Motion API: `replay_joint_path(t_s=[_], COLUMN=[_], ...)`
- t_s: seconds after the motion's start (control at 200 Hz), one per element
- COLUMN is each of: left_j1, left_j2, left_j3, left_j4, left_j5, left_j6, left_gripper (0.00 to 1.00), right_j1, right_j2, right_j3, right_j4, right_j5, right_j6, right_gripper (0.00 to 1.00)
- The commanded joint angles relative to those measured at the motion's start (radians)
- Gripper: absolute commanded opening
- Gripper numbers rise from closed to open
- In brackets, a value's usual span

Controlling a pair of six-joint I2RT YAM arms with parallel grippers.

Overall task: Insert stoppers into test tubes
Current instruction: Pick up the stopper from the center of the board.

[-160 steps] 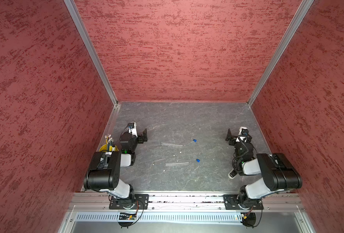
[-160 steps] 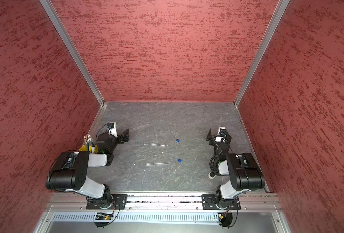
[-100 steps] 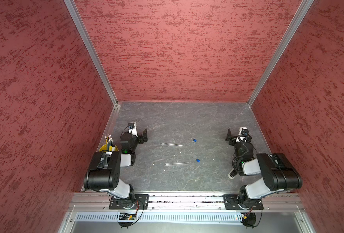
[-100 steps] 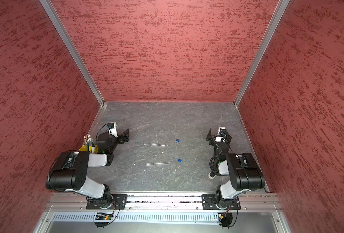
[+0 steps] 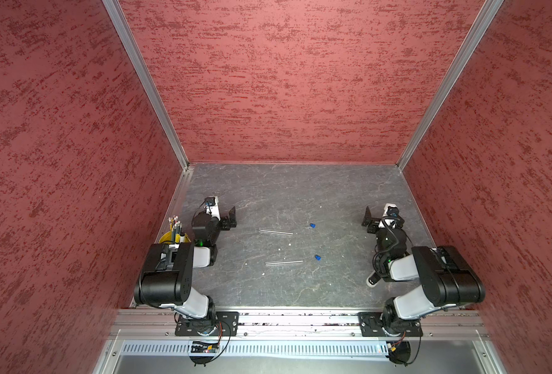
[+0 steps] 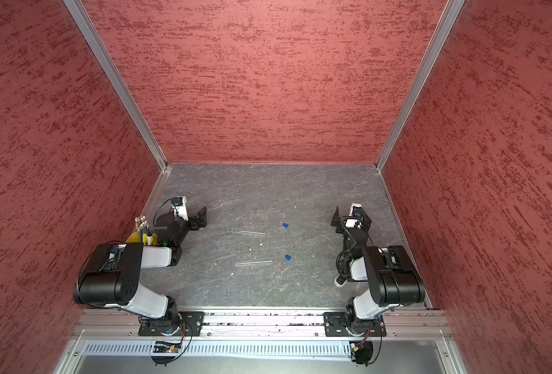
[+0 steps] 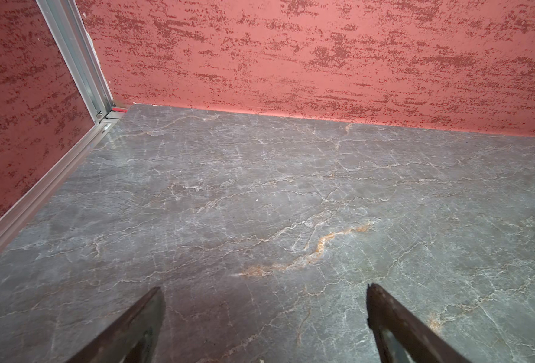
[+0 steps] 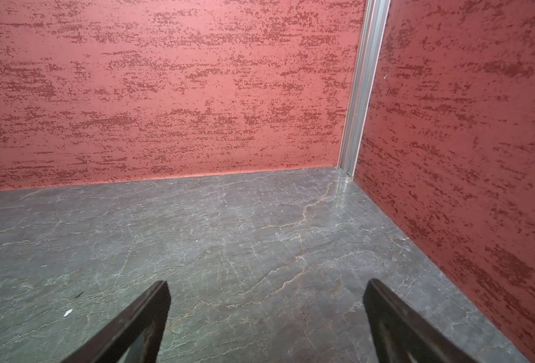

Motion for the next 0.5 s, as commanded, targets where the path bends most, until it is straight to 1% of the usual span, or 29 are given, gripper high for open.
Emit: replay_joint_path(t_s=[0.0,0.04,0.095,0.175,0.24,0.306,0.396,0.496], left_j1=[0.005,0.002,-0.021,-0.057,-0.074,-0.092,-0.12,-0.161], left_j2=[-0.005,-0.013,-0.06,-0.147,-0.203,-0.241,-0.273,-0.292], left_j3=[0.014,0.018,0.035,0.086,0.12,0.147,0.165,0.176], left_j4=[-0.005,-0.017,-0.085,-0.26,-0.362,-0.46,-0.521,-0.57], left_j5=[0.011,0.023,0.006,-0.036,-0.012,0.014,0.024,0.041], left_j6=[0.0,0.01,0.033,0.059,0.076,0.092,0.098,0.12], left_gripper=[1.0,0.99,1.0,0.99,0.99,1.0,0.99,0.99], right_j1=[-0.008,-0.007,-0.007,-0.007,-0.007,-0.007,-0.004,0.013], right_j2=[-0.004,-0.006,-0.035,-0.077,-0.132,-0.167,-0.206,-0.262], right_j3=[0.011,0.007,0.005,0.004,0.027,0.039,0.037,0.056], right_j4=[0.01,0.021,-0.006,-0.034,-0.117,-0.172,-0.2,-0.278], right_j5=[-0.009,-0.012,-0.065,-0.082,-0.111,-0.168,-0.251,-0.289], right_j6=[0.019,0.016,-0.004,-0.013,-0.025,-0.045,-0.079,-0.114], right_gripper=[0.99,0.99,0.99,0.99,0.99,0.99,0.99,0.99])
